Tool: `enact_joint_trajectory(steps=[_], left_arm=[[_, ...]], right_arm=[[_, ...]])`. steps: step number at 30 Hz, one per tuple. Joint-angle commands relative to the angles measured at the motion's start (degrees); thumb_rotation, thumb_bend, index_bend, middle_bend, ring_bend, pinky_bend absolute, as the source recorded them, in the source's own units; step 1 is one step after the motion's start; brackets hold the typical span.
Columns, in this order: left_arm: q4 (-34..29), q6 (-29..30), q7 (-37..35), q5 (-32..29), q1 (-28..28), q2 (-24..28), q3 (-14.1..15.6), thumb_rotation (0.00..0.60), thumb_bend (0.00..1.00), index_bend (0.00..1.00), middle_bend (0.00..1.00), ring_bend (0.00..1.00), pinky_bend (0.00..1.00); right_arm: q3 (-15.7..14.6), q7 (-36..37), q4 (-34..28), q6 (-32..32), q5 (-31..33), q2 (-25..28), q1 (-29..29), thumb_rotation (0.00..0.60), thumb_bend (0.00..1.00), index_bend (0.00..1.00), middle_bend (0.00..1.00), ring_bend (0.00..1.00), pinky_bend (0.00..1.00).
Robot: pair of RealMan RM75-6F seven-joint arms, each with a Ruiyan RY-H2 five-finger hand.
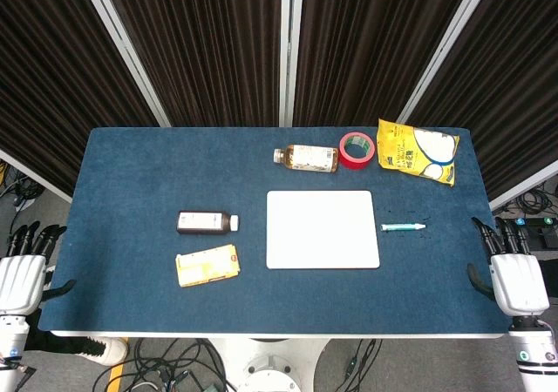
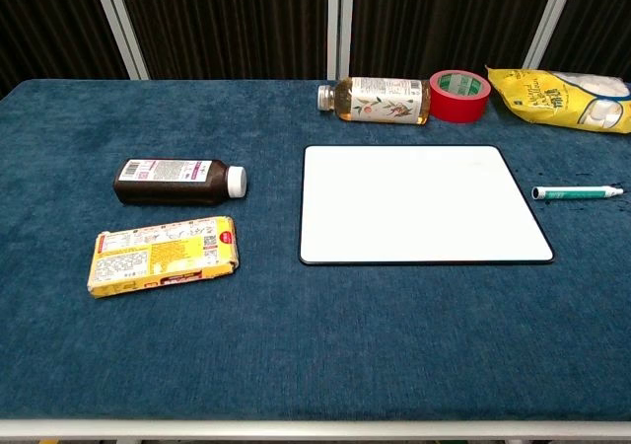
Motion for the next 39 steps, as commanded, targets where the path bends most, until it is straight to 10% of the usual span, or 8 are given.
enact_joint_trajectory(steps=[1,14,25,39], left_arm=[[0.3,0.2,0.0,0.1,0.0,-0.4,-0.1,0.600,0.07,0.16,0.14,0.02,0.01],[-0.5,0.8,0.0,0.8,0.1,-0.2,0.0,0.600,0.07,0.16,0.14,0.02,0.01],[-1.0,0.7,-0.7,0.2,1.0,0.5,0.6,0.600,0.07,0.16,0.14,0.02,0.01],[-1.0,0.1,-1.2,-0.8,1.3,0.6,0.6,0.600,0.07,0.16,0.14,0.02,0.01]], right_arm=[[0.0,0.0,-0.2,-0.2,0.1,0.1,0.1,0.600,0.33,0.08,0.20,0.05,0.07],[2.5,4.4,4.0,-11.2,2.6,-0.3,7.6,0.600,0.32,0.22,0.33,0.11,0.14],[3.4,-2.3,22.7,-26.2,4.5,-15.4,20.5,0.600,0.09,0.38,0.41,0.16,0.17],[1.2,0.9,41.6,-30.0,4.1,-28.5,24.8,0.600,0.12,0.45,0.46,0.19,0.17]])
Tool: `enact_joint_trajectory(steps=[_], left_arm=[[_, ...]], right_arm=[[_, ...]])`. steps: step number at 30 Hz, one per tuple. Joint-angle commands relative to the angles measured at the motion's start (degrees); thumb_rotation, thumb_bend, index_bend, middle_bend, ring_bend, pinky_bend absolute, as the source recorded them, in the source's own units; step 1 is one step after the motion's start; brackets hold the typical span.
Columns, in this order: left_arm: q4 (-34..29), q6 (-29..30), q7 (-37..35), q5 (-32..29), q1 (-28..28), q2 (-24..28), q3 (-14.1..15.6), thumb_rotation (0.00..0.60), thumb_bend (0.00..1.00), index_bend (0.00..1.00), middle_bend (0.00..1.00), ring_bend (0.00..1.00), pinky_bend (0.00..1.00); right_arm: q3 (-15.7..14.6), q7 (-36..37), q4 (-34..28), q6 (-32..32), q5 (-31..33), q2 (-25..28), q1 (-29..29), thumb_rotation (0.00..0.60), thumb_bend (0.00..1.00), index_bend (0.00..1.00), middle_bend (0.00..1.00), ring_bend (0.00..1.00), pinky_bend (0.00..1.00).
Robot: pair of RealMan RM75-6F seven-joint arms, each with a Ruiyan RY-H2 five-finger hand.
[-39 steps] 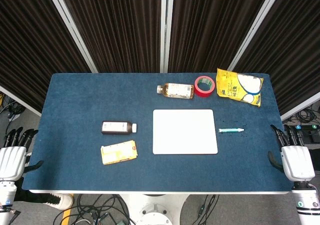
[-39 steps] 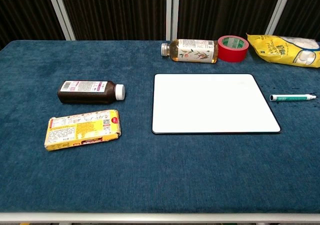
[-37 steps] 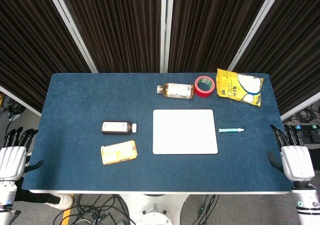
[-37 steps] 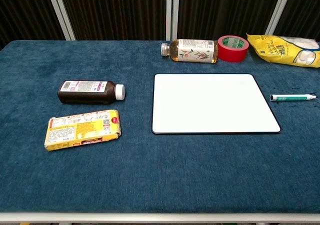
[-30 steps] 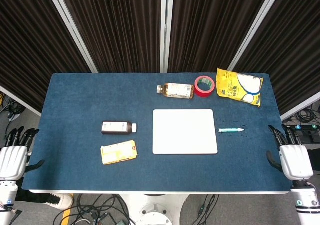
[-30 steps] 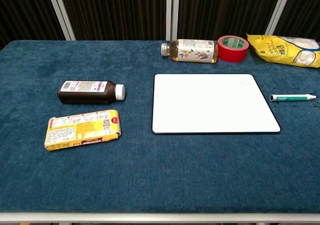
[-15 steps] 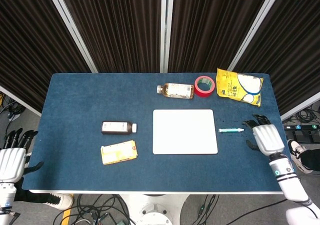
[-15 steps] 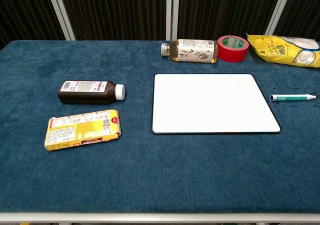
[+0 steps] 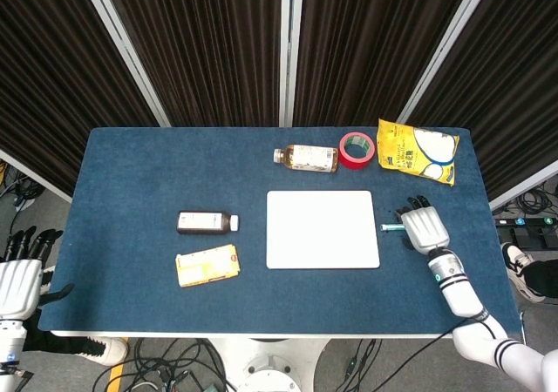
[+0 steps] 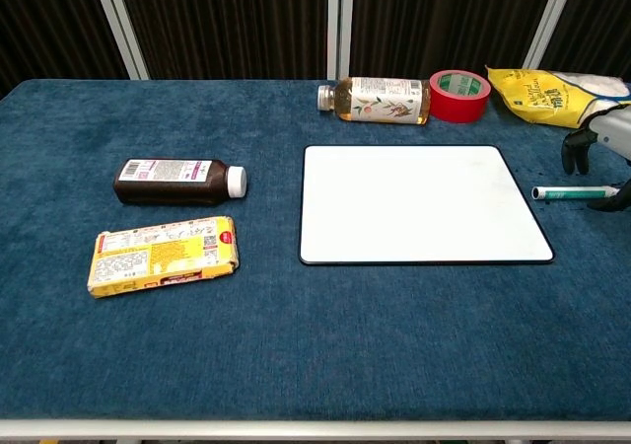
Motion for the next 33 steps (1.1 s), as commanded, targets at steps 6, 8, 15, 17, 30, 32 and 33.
enact_joint_trajectory(steps=[6,8,15,17,30,32,33], left_arm=[[0.6,-0.2,-0.5,-0.1,-0.1,-0.4,-0.2,0.600,0.07,0.16,0.14,0.02,0.01],[0.6,-0.2,-0.4,-0.1,-0.1,-0.5,-0.2,0.600,0.07,0.16,0.14,0.02,0.01],[0.8,-0.1,-0.6,-0.3,0.2,-0.3,-0.2,0.600,0.07,0.18,0.14,0.02,0.01],[0.7,0.0,-0.6,-0.4,0.3,-0.3,-0.2,0.600,0.07,0.18,0.14,0.02,0.01],[0.8,0.2,-0.3,-0.5,0.3,-0.3,-0.5,0.600,0.07,0.18,0.14,0.02,0.01],[0.8,0.4,-0.5,-0.7,0.4,-0.4,-0.6,0.600,0.07,0.18,0.14,0.02,0.01],[0.8,0.5,-0.6,-0.7,0.5,-0.4,-0.7,0.600,0.07,0.18,0.14,0.02,0.01]], right_arm=[[-1.1,3.5,5.6,-2.2,-0.6,-3.2,2.4,0.600,0.16,0.46,0.50,0.21,0.17],[-1.2,3.8,6.2,-2.6,-0.6,-3.4,2.7,0.600,0.17,0.46,0.50,0.21,0.17],[-1.6,4.6,7.7,-3.9,-0.5,-4.2,3.8,0.600,0.22,0.46,0.50,0.21,0.17],[-1.7,4.8,8.1,-4.1,-0.5,-4.3,4.0,0.600,0.22,0.46,0.50,0.21,0.17],[-2.3,6.5,9.6,-5.0,-0.5,-5.0,4.8,0.600,0.33,0.52,0.54,0.25,0.17],[-2.0,8.1,8.8,-4.7,-0.3,-4.5,4.7,0.600,0.34,0.53,0.55,0.25,0.17],[-1.8,9.0,7.9,-4.1,-0.3,-3.8,4.7,0.600,0.35,0.53,0.55,0.25,0.17]])
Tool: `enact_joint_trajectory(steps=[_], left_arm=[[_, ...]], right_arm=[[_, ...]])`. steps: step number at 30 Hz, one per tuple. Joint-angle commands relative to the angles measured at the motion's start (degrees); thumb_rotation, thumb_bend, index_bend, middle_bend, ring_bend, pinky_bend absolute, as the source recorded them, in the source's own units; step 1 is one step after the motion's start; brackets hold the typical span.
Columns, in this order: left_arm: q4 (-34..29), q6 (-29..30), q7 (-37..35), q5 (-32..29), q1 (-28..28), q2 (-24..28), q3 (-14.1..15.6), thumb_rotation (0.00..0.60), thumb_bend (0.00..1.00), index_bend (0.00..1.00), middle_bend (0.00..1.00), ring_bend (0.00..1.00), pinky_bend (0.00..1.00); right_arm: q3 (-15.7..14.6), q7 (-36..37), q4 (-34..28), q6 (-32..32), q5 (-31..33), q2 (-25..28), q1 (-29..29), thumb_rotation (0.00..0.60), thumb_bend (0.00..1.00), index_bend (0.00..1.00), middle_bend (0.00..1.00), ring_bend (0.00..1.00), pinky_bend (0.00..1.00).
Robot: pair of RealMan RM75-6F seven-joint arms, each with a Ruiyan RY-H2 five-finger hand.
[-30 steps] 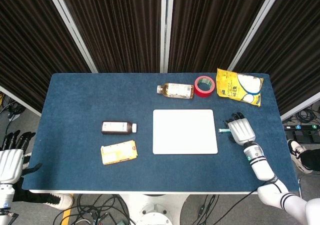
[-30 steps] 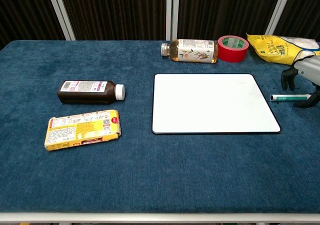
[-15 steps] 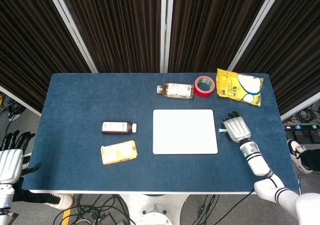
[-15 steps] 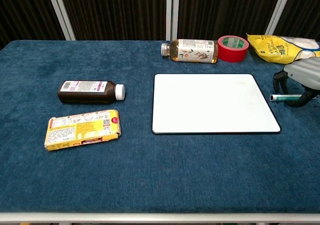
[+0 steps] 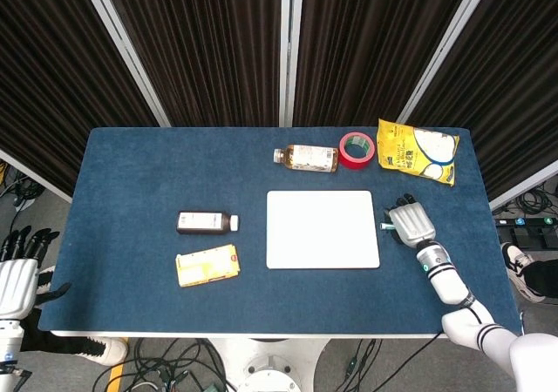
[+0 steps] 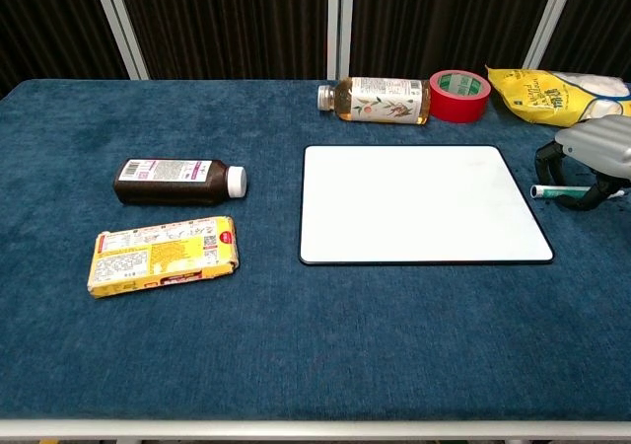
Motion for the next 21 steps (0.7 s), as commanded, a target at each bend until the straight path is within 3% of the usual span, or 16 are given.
enact_joint_trajectory(steps=[1,6,11,17,21], left_arm=[[0.1,0.3,-0.3,-0.1,0.2,-0.1,-0.1,0.600,0.07,0.18,0.14,0.02,0.01],[0.7,0.1,-0.8,0.3,0.1,-0.3,0.0,0.600,0.07,0.18,0.14,0.02,0.01],[0.3,0.2,-1.1,0.9,-0.2,-0.1,-0.1,0.600,0.07,0.18,0.14,0.02,0.01],[0.3,0.1,-1.8,0.8,0.1,0.2,0.3,0.600,0.07,0.18,0.14,0.02,0.02],[0.7,0.1,-2.3,1.1,0.3,0.2,0.5,0.600,0.07,0.18,0.14,0.02,0.02]], right_arm=[[0.7,2.9,-2.8,1.8,-0.1,1.9,-0.2,0.600,0.36,0.53,0.55,0.26,0.17],[3.5,11.4,-16.7,8.3,-1.6,10.0,-0.3,0.600,0.40,0.53,0.56,0.27,0.17],[7.4,26.8,-28.5,6.1,1.6,14.0,1.0,0.600,0.44,0.54,0.56,0.27,0.17],[10.4,42.6,-28.7,1.2,5.1,9.6,3.6,0.600,0.52,0.54,0.56,0.27,0.18],[11.2,46.6,-24.5,0.6,6.4,4.4,4.7,0.600,0.53,0.54,0.56,0.27,0.18]])
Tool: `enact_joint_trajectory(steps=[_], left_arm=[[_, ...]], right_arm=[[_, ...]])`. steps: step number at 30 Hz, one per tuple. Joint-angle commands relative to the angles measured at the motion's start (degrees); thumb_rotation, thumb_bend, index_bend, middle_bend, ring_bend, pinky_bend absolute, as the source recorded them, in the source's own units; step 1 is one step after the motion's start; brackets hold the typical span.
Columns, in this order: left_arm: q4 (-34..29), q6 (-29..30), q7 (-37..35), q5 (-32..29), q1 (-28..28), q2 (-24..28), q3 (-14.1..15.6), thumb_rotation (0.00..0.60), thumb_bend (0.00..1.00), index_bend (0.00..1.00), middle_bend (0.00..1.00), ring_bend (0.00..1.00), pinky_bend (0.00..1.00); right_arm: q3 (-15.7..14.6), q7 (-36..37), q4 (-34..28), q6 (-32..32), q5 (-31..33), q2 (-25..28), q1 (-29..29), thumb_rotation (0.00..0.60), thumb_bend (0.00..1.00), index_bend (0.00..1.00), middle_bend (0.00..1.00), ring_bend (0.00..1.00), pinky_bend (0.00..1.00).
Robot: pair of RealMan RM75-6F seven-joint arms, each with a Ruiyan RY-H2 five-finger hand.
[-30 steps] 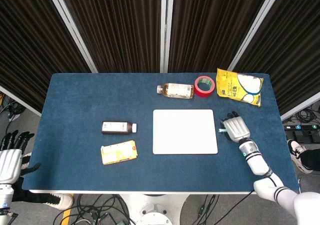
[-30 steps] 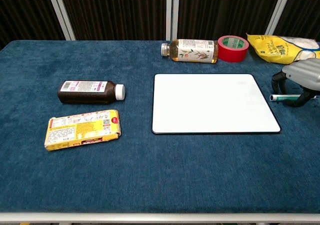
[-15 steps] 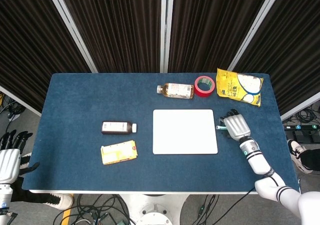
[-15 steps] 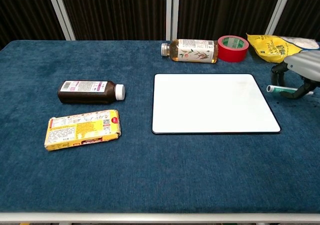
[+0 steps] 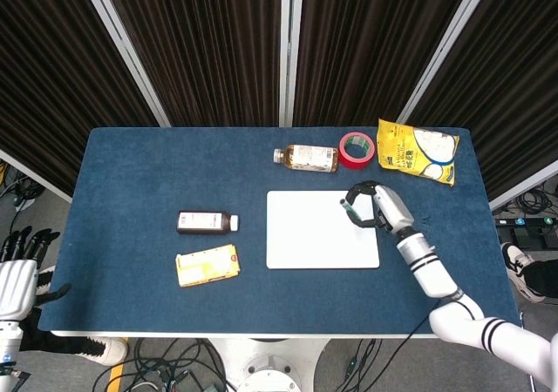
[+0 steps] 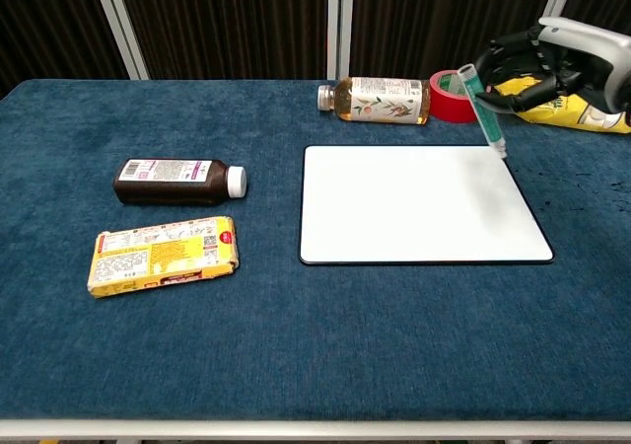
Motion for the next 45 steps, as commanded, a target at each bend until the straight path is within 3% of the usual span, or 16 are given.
enact_joint_trajectory(steps=[1,8,13,18,45], left_arm=[[0.5,0.1,-0.5,0.2,0.1,-0.1,0.2,0.600,0.07,0.18,0.14,0.02,0.02],[0.7,-0.4,-1.0,0.2,-0.2,-0.1,0.0,0.600,0.07,0.18,0.14,0.02,0.02],[0.7,-0.7,-1.2,0.2,-0.4,0.0,-0.1,0.600,0.07,0.18,0.14,0.02,0.02],[0.9,-0.9,-1.7,0.0,-0.4,-0.1,0.0,0.600,0.07,0.18,0.14,0.02,0.02],[4.0,-2.1,-4.8,-0.3,-0.1,-1.1,0.5,0.600,0.07,0.18,0.14,0.02,0.02]], right_arm=[[2.4,5.9,3.3,-2.0,2.8,-6.1,2.1,0.600,0.53,0.54,0.56,0.27,0.18],[3.1,10.5,8.7,-1.1,3.8,-14.1,2.8,0.600,0.53,0.54,0.56,0.27,0.18],[6.1,13.3,11.9,0.6,7.5,-19.5,2.3,0.600,0.55,0.55,0.56,0.28,0.18],[6.9,12.3,15.5,3.2,8.5,-24.1,1.7,0.600,0.55,0.55,0.56,0.28,0.18],[9.2,10.7,27.9,-0.5,8.4,-32.8,6.0,0.600,0.55,0.55,0.55,0.28,0.18]])
